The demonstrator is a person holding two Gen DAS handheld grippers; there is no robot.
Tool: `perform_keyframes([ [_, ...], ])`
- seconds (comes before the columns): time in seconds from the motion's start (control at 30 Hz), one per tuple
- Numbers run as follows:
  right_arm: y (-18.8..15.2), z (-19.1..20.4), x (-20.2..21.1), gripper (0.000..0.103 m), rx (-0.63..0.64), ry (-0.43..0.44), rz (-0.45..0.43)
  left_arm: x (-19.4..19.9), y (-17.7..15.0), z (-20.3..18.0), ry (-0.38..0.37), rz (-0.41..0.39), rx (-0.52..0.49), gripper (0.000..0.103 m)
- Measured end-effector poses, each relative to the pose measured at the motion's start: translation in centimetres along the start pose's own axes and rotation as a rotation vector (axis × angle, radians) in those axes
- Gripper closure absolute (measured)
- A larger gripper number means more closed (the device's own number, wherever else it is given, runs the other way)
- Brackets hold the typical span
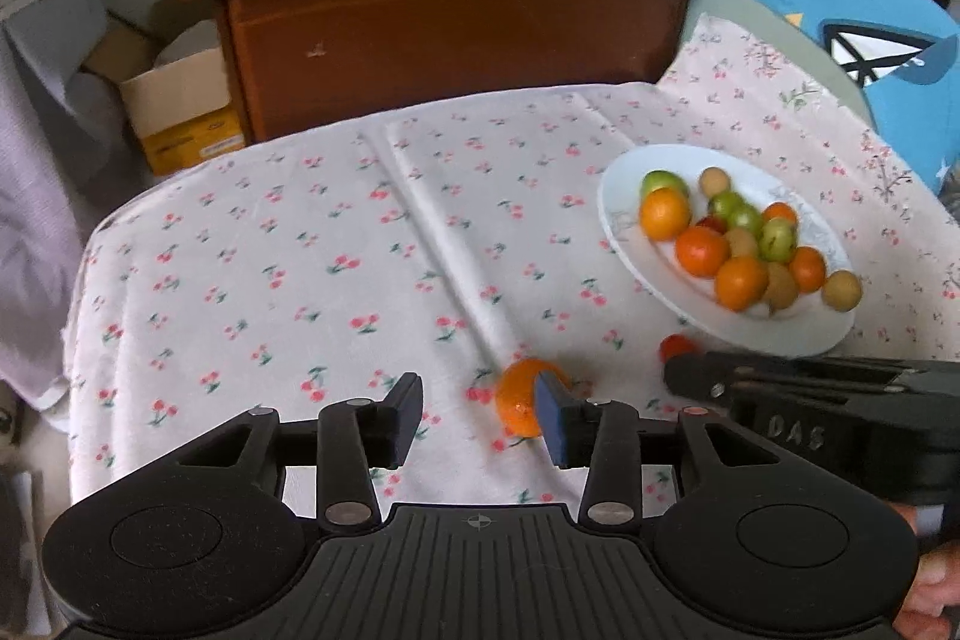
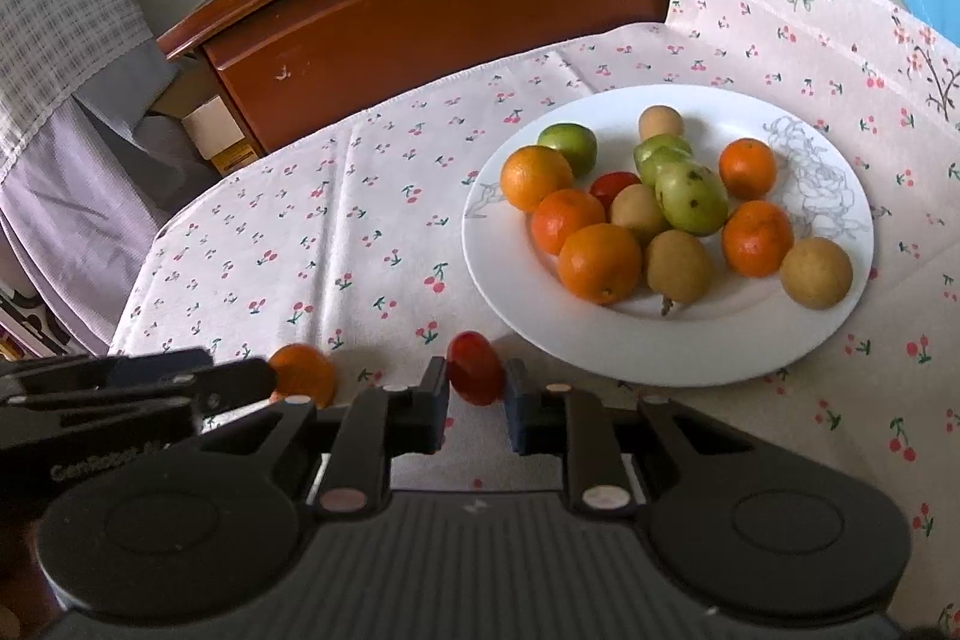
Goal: Organize fruits
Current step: 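Hold the tangerine in left gripper while right gripper grasps the red tomato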
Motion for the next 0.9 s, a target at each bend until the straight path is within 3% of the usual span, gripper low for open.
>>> perform_keyframes([
  [0.57, 0.0, 0.0, 0.1, 0.084, -0.004, 0.009, 0.009, -1.7, -0.8, -1.4, -0.055, 0.013, -0.023, 0.064],
  [0.77, 0.0, 0.0, 0.0, 0.084, -0.003, 0.016, 0.011, -2.1, -1.2, -1.6, -0.034, 0.018, -0.034, 0.074],
  [0.9, 0.0, 0.1, 0.1, 0.084, 0.004, 0.029, 0.014, -1.9, -0.9, -1.8, -0.031, 0.012, -0.03, 0.074],
])
Point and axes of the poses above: each gripper's, at about its wrist camera, not at the fingertips, and x roughly against the way its jaws point, z to its left, y to its top, the point moved 2 cm from there along -x, roughly the way its jaws point
